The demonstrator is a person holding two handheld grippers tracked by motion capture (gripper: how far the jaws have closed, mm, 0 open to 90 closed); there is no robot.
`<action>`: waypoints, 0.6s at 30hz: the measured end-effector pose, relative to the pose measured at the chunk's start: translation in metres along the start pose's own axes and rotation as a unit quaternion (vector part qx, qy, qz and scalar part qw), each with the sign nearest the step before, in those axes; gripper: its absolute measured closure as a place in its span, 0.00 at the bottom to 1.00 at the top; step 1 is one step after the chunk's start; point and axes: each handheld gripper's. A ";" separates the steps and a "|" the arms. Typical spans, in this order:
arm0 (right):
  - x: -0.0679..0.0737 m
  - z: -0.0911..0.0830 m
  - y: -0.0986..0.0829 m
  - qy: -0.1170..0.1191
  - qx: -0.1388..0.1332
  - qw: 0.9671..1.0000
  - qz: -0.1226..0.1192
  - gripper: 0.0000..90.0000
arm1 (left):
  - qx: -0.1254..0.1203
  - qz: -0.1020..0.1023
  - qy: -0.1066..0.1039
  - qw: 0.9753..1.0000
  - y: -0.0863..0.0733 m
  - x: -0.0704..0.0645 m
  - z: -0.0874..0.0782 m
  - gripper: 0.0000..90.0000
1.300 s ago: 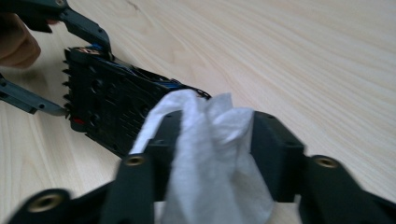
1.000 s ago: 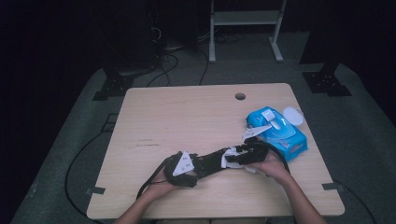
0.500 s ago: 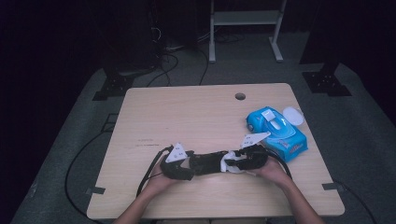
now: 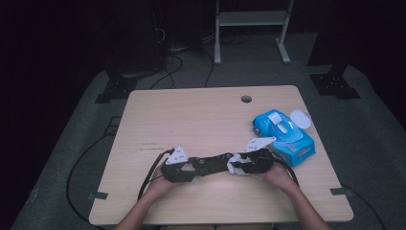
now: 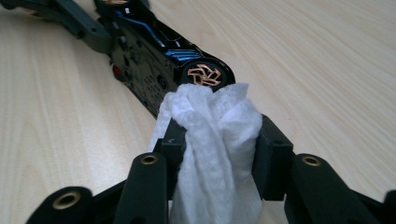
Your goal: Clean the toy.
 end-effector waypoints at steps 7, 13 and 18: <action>0.005 -0.007 -0.001 -0.008 0.001 1.000 0.006 0.63 | -0.014 -0.008 -0.028 0.999 0.002 -0.004 -0.001 0.60; 0.006 -0.019 -0.005 -0.027 -0.008 0.999 0.029 0.71 | -0.011 -0.013 -0.039 0.999 0.002 -0.004 0.000 0.59; 0.006 -0.034 0.002 -0.040 -0.047 0.997 0.046 0.78 | -0.007 -0.016 -0.034 0.999 0.006 -0.004 0.007 0.45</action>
Point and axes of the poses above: each handheld gripper's, and its own axes: z roughly forward along the jaws, y roughly out of its top, x roughly to its left, and after that the axes turned 3 degrees about z, right-handed
